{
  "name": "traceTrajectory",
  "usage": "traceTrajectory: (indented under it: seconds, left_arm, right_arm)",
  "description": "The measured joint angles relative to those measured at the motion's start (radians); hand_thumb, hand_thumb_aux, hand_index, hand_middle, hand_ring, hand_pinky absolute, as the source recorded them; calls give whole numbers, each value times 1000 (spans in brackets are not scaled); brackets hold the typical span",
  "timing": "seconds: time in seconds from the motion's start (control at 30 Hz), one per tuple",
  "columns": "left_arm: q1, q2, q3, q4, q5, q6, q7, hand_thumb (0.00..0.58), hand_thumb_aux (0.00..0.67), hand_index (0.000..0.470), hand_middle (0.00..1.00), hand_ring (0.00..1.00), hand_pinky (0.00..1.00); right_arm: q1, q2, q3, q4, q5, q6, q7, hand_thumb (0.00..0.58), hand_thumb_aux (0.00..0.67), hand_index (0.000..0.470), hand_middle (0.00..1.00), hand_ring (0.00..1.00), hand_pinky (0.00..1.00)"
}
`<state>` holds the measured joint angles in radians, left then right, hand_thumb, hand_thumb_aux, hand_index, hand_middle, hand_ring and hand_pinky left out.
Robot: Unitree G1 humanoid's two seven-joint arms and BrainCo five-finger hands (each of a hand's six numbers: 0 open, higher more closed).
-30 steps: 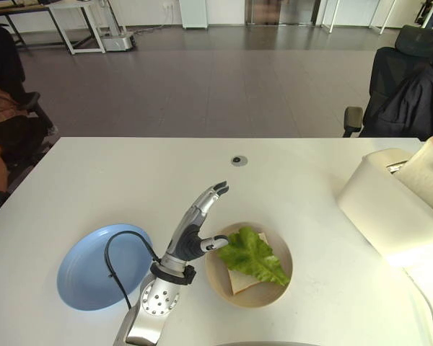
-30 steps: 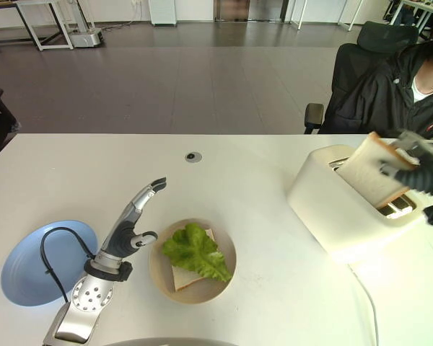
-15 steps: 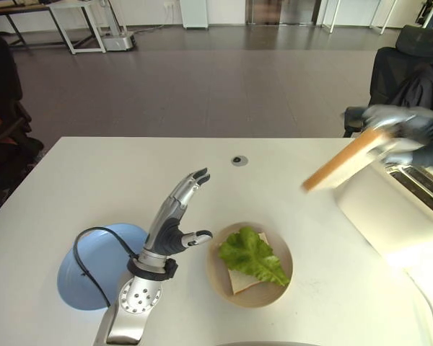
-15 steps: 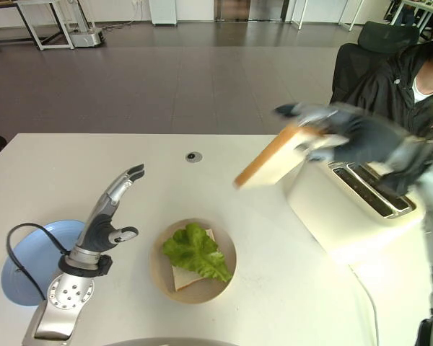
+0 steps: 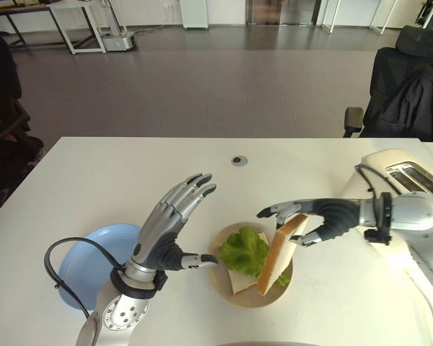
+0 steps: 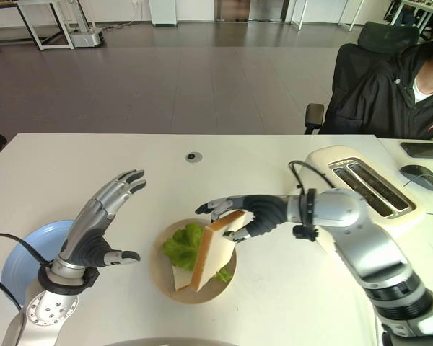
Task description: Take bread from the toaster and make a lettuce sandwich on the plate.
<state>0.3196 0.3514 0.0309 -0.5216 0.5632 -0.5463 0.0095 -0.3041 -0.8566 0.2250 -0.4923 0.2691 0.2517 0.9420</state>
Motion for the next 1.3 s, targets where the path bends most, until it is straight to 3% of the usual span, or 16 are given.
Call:
traceTrajectory:
  seconds: [0.17,0.37,0.63,0.8,0.97,1.23,1.3]
  left_arm:
    - [20,-2,-32,0,60,-23,0,0,0,0,0,0,0]
    - [49,-5,-45,-34,117,-35,1,0,0,0,0,0,0]
    - [105,-4,-55,-134,327,-36,0,0,0,0,0,0,0]
    - [144,14,-130,-179,508,-75,-21,0,0,0,0,0,0]
    - [164,58,-180,-128,651,-87,0,0,0,0,0,0,0]
    - [133,100,-302,2,773,-49,83,0,0,0,0,0,0]
    - [112,101,-334,49,768,-37,103,40,24,17,0,0,0]
  right_arm:
    - [-48,83,117,104,-101,11,1,580,670,470,0,0,0]
    - [-100,148,171,220,-202,-43,-2,580,670,470,0,0,0]
    - [-125,252,216,288,-250,-64,-15,580,657,461,0,0,0]
    - [-129,285,255,359,-295,-90,-14,580,652,457,0,0,0]
    - [-128,332,281,427,-333,-125,-21,575,610,428,0,0,0]
    - [-126,353,287,478,-372,-147,-20,575,610,428,0,0,0]
    - [-118,349,284,488,-387,-152,-19,572,591,415,0,0,0]
